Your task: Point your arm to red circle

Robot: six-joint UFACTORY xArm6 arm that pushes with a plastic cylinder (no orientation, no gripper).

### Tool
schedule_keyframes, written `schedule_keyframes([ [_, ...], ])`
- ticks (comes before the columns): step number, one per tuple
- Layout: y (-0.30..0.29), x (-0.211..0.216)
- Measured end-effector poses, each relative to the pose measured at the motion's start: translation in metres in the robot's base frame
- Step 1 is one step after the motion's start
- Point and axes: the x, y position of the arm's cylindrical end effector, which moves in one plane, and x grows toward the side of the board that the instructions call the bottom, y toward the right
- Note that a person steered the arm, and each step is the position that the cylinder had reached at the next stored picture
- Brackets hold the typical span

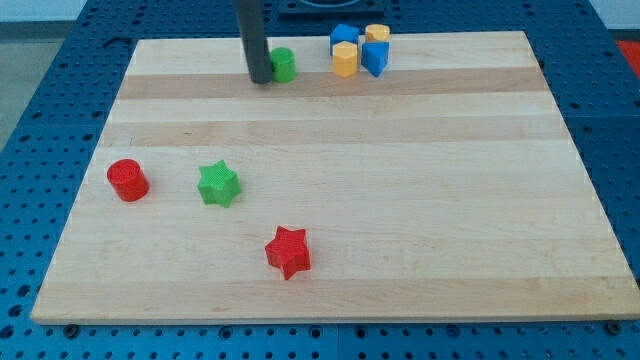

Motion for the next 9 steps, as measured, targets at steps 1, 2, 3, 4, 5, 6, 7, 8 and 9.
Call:
schedule_keyframes([
  [1, 0.033, -0.023],
  [2, 0.027, -0.018],
  [3, 0.008, 0.000],
  [4, 0.007, -0.008],
  [5, 0.011, -0.027],
  [6, 0.010, -0.030],
  [7, -0.018, -0.005],
  [8, -0.110, 0.046],
  [9, -0.206, 0.092],
])
